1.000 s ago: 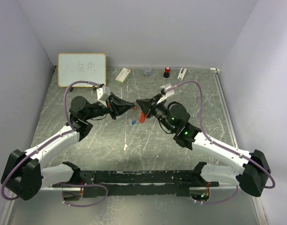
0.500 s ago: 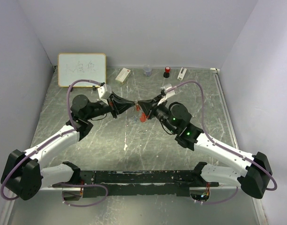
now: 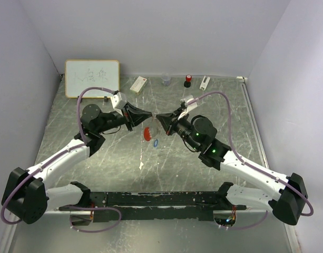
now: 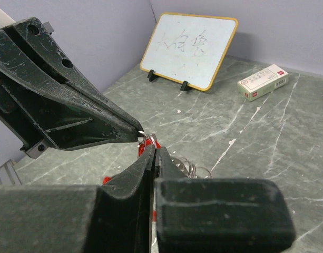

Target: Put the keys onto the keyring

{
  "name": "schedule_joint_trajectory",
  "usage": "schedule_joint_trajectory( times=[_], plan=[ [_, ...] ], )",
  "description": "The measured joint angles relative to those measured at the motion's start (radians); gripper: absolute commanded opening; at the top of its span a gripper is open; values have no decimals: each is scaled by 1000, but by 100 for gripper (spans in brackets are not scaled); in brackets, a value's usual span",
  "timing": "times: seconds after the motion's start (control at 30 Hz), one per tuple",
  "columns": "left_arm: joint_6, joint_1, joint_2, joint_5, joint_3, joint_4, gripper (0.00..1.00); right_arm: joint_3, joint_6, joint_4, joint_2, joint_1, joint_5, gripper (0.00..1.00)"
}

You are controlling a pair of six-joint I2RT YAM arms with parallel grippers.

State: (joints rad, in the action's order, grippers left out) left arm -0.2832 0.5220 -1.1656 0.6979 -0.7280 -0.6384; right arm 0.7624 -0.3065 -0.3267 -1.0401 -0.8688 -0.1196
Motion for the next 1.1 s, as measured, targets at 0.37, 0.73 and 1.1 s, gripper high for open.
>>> schedule_joint_trajectory(
  times=[0.37,0.73,1.1],
  plan=[
    [26,3,-6,-25,-23,38,7,-16,13,11,50,0,-16,54],
    [64,3,-13,-46,-135,105,7,-35,46,57,216,0,-155,58],
    [66,3,-85,-118,-195,171,7,-86,83,143,262,1,-222,59]
  ],
)
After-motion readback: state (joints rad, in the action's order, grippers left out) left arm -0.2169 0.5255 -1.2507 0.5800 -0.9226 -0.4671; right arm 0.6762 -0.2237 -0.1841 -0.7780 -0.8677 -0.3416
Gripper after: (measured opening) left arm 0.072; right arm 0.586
